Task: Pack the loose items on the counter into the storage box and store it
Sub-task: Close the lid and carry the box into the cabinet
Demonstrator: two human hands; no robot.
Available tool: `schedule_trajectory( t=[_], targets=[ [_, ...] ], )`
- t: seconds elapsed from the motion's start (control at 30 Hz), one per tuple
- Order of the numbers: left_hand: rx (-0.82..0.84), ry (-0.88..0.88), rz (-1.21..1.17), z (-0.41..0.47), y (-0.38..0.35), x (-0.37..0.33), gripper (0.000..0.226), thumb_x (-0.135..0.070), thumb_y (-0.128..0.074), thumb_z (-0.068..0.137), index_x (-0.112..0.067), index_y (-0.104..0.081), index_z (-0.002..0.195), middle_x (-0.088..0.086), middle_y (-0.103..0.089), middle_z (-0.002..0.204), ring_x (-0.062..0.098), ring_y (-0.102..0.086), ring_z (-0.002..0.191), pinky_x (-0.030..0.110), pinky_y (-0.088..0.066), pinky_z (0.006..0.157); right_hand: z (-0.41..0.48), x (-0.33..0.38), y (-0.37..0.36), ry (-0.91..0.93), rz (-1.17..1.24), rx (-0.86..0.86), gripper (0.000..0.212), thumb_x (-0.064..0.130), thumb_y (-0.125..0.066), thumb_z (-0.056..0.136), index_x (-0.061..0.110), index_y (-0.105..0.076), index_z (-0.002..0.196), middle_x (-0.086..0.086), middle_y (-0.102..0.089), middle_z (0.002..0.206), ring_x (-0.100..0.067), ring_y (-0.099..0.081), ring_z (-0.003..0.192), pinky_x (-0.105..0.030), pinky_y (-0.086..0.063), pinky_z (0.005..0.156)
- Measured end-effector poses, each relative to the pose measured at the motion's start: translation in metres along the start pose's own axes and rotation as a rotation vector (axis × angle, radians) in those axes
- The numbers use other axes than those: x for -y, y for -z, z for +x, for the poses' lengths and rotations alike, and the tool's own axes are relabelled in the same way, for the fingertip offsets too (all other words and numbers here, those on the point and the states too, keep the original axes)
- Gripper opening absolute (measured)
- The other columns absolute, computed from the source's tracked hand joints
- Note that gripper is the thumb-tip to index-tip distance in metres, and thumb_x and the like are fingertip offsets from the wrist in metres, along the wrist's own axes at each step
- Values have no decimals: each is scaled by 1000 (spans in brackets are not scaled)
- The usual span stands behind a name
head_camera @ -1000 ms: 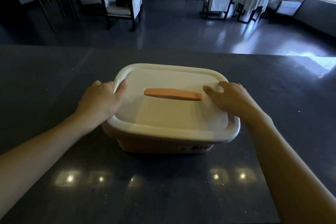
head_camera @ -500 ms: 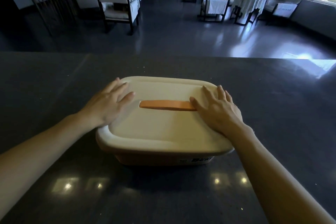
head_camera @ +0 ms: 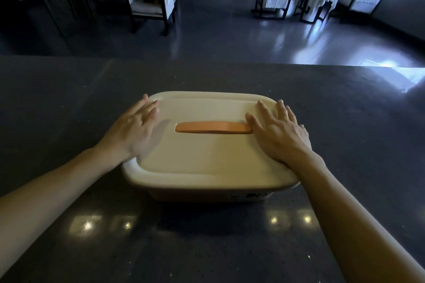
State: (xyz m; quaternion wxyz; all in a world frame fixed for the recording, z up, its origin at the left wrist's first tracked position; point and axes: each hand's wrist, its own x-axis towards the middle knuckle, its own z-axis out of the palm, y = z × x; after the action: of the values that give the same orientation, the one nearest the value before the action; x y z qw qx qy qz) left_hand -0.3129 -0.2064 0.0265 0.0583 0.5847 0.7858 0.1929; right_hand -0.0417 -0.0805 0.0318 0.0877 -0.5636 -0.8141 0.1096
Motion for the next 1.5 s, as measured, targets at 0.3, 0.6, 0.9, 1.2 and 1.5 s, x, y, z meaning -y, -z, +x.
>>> schedule_trajectory(
  t=[0.3, 0.6, 0.9, 1.2, 1.5],
  targets=[
    [-1, 86, -53, -1, 5, -2, 52, -43, -13, 97, -25, -21, 146, -5, -14, 155, 13, -13, 142, 38, -16, 111, -1, -9, 11, -53, 237, -66, 47, 44, -21, 98, 35, -20, 144, 7, -13, 155, -26, -28, 136, -42, -36, 92],
    [-102, 174, -191, -1, 7, -5, 47, -32, -20, 101, -18, -33, 143, -1, -29, 152, 14, -24, 139, 29, -17, 110, -4, -9, 11, -91, 226, -59, 46, 31, -20, 98, 34, -24, 143, 16, -18, 153, -21, -34, 133, -42, -33, 99],
    [-161, 541, -492, -5, 3, -4, 60, -46, -38, 93, -25, -18, 146, 6, -33, 149, 29, -34, 133, 42, -29, 101, -8, -9, 14, -219, 325, 16, 36, 48, -21, 94, 52, -26, 130, -12, -50, 121, -27, -45, 82, -39, -35, 75],
    [-229, 610, -414, -11, 5, -10, 76, -49, -51, 87, -12, -18, 145, 14, -37, 144, 32, -41, 127, 43, -35, 95, -10, -5, 10, -253, 184, -204, 65, 51, -39, 92, 19, -18, 144, -20, -47, 127, -40, -52, 107, -41, -36, 73],
    [-284, 474, -117, -13, 7, -16, 75, -42, -50, 91, -17, -6, 147, 19, -54, 125, 37, -58, 103, 48, -50, 79, -11, -1, 12, -220, 146, -259, 50, 45, -49, 90, -1, -55, 109, -20, -50, 108, -37, -53, 92, -39, -39, 67]
  ],
)
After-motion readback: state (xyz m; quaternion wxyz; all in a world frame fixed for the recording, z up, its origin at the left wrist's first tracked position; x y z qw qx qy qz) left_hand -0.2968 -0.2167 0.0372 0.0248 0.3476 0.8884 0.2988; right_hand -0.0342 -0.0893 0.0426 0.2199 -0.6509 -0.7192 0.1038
